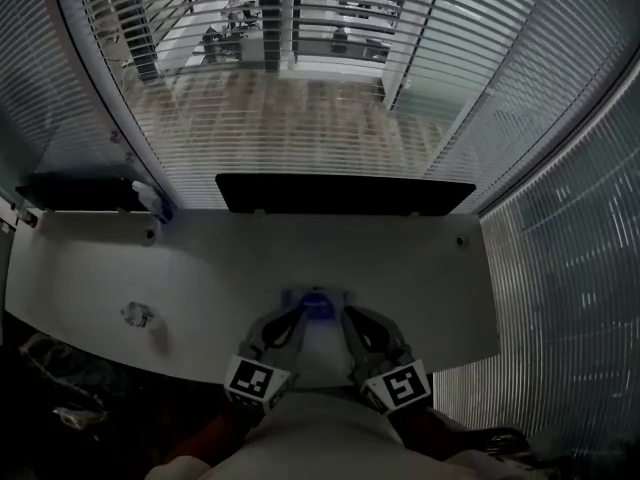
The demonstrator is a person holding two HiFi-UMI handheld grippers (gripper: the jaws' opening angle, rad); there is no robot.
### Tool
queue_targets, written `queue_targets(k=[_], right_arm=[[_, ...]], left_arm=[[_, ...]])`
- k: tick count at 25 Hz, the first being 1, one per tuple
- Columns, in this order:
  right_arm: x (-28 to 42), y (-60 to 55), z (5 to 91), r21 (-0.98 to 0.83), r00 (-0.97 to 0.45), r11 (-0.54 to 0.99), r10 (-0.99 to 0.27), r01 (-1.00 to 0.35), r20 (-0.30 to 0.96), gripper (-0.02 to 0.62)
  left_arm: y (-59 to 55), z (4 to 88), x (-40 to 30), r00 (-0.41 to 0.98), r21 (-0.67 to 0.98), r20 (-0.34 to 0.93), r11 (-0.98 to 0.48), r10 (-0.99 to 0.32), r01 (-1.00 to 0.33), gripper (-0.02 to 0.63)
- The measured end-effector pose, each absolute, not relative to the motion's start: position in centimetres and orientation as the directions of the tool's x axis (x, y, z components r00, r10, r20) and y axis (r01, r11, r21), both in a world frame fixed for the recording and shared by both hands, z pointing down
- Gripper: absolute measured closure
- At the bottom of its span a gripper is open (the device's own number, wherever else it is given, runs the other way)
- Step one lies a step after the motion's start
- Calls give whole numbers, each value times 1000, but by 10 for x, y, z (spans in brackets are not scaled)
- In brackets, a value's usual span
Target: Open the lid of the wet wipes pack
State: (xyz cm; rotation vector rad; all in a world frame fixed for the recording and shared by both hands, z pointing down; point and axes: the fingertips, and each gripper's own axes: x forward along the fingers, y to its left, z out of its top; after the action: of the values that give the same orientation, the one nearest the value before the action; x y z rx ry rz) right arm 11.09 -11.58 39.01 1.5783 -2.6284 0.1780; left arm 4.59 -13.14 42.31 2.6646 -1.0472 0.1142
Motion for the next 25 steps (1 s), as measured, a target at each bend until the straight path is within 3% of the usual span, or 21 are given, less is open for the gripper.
queue_targets(k=[25], right_arm=[[84,-154,502,100,-555,629,-740,-771,380,595]], left_arm=[[-155,566,29,654,177,456,-659,-603,-731,604]])
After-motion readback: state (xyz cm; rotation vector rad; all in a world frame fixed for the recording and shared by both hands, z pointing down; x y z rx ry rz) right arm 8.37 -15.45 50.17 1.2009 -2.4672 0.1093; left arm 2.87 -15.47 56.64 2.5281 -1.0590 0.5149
